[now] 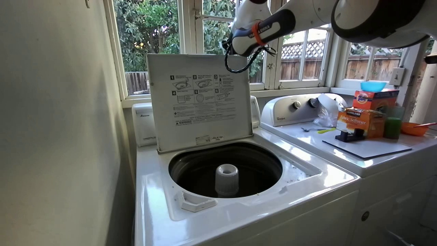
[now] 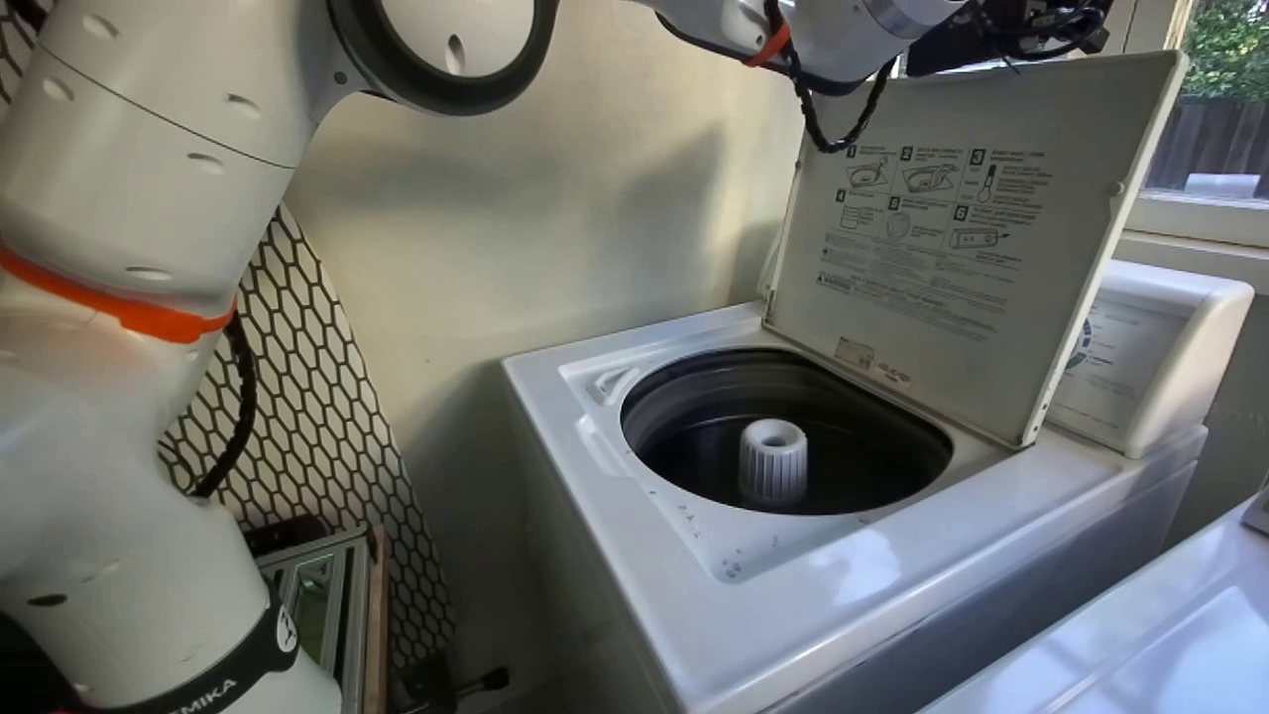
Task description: Close the washing machine on the left.
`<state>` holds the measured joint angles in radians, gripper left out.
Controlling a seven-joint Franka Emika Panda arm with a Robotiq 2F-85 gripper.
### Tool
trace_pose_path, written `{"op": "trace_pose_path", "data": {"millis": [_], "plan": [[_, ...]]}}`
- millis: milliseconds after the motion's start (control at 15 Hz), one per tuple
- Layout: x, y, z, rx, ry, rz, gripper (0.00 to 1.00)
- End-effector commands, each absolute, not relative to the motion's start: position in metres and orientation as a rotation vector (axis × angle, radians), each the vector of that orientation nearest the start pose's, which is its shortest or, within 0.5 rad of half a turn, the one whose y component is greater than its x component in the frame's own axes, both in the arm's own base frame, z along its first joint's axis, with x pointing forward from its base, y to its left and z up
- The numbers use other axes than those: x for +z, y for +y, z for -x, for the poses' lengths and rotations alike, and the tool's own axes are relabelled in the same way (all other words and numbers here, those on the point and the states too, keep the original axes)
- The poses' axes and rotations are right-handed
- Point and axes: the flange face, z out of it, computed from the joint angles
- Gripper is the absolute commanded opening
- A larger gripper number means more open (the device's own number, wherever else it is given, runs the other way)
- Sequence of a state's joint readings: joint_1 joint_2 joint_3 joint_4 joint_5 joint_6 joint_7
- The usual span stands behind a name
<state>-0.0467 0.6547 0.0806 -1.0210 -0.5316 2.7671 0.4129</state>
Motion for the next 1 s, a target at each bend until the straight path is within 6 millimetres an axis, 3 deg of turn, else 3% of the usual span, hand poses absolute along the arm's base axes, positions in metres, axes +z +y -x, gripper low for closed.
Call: {"op": "trace_pose_path", "data": {"millis": [0,133,933], "plan": [[0.595,0.023,-0.788,-1.712,0.07,2.81,0.0],[0.592,0.027,-0.786,-1.61,0.057,2.852,0.0],[0.628,0.034,-0.754,-1.02,0.013,3.014,0.0]]}}
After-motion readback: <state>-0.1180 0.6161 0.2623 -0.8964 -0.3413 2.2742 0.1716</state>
